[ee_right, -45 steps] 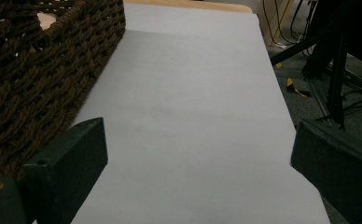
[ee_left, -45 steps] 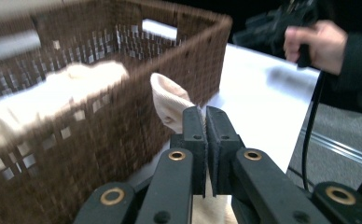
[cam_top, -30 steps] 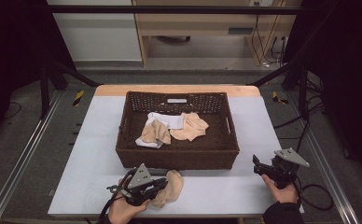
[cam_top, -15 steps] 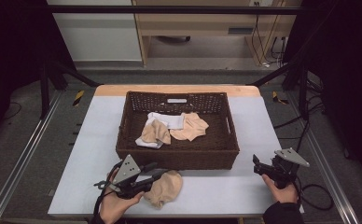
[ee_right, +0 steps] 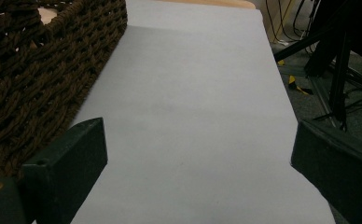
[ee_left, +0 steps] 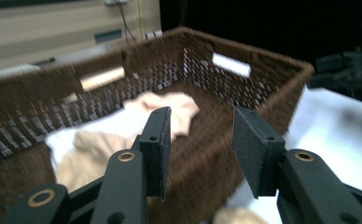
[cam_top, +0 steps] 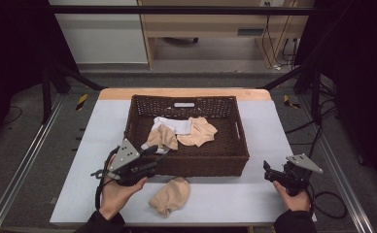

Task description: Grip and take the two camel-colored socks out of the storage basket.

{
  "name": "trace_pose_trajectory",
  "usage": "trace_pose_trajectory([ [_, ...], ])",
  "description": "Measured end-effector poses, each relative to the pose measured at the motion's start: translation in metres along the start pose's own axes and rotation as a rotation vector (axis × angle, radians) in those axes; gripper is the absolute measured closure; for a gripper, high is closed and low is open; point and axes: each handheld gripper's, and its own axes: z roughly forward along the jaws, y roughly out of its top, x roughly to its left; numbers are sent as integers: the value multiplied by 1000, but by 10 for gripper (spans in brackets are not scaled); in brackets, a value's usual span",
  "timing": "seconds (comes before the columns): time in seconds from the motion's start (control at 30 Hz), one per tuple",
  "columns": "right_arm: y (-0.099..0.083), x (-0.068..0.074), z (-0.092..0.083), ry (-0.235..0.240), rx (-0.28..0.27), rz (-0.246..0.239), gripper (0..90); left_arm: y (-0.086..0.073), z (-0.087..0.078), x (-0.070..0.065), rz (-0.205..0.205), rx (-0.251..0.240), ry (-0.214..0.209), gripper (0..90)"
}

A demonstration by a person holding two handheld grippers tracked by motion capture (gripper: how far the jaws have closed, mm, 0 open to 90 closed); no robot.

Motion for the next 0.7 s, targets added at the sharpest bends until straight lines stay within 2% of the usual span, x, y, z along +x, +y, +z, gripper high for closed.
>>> trace_pose_trajectory([
  [0.13, 0, -1, 0, -2, -5, 2, 39, 17, 5, 9, 2, -19, 28, 555],
  [0.2, 0, -1, -1, -1, -8, 5, 38, 24, 7, 14, -10, -31, 35, 551],
  [0.27, 0, -2, 0, -2, -10, 1, 38, 29, 9, 19, -3, -27, 48, 546],
  [0.43, 1, -1, 1, 1, -6, 7, 38, 37, 19, 33, -31, -36, 84, 536],
  [0.5, 1, -1, 1, 1, -7, 7, 38, 39, 24, 39, -57, -40, 95, 533],
  [0.7, 1, -1, 2, 0, -12, 1, 37, 43, 47, 60, -88, -13, 161, 521],
])
